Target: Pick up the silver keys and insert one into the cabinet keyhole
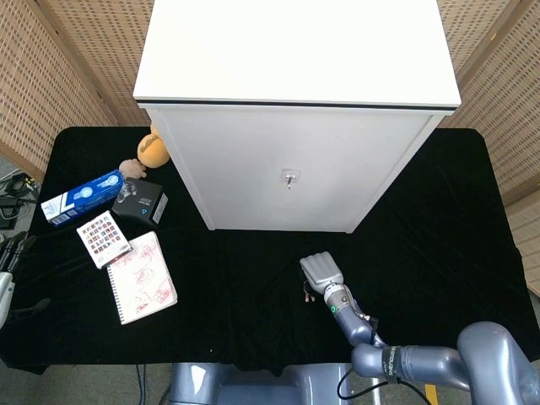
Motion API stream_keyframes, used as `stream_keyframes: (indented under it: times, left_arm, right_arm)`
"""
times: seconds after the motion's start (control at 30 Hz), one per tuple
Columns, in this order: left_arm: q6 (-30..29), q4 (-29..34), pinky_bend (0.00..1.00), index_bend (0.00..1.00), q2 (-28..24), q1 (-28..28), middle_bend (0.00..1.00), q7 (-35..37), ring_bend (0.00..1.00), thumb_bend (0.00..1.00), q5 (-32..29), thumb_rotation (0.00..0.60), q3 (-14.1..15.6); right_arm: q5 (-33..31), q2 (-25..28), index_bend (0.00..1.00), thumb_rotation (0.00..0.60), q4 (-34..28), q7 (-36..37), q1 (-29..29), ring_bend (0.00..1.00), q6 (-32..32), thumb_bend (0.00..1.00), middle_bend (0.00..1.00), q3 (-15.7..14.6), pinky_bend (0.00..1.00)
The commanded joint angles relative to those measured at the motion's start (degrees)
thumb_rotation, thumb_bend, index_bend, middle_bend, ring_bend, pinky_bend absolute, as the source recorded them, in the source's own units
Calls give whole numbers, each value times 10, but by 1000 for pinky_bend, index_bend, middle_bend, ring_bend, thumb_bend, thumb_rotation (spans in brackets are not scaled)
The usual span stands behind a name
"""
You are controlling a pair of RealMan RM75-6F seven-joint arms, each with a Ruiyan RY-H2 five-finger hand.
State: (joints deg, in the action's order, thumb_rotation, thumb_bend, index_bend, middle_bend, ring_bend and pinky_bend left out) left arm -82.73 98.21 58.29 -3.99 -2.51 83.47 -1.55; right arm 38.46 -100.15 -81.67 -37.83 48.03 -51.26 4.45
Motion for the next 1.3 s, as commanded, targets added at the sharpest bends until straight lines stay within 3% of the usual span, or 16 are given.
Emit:
stream_keyframes:
  times: [0.03, 0.7, 0.93, 1.3]
  left_arm:
    - [0, 0, 0, 0, 0, 0, 0, 0, 0, 0, 0, 600, 0]
    - [-1, 0, 0, 0, -1, 0, 0, 4, 0, 0, 2, 600, 1]
    - [-2, 0, 0, 0, -1, 0, 0, 6, 0, 0, 2, 600, 1]
    - [1, -1, 0, 0, -1, -2, 0, 7, 0, 0, 2, 600, 1]
  right_arm:
    - [-2, 3, 514, 600, -5, -3, 1, 1000, 1, 560, 1000, -2, 1000]
    - [-30, 4, 516, 600, -3, -33, 14, 1000, 1, 572, 1000, -11, 1000]
    - [-30, 1, 596, 600, -2, -36, 17, 1000, 0, 615, 1000, -14, 1000]
    - [41, 10, 664, 600, -6, -3, 8, 1000, -7, 673, 1000, -19, 1000]
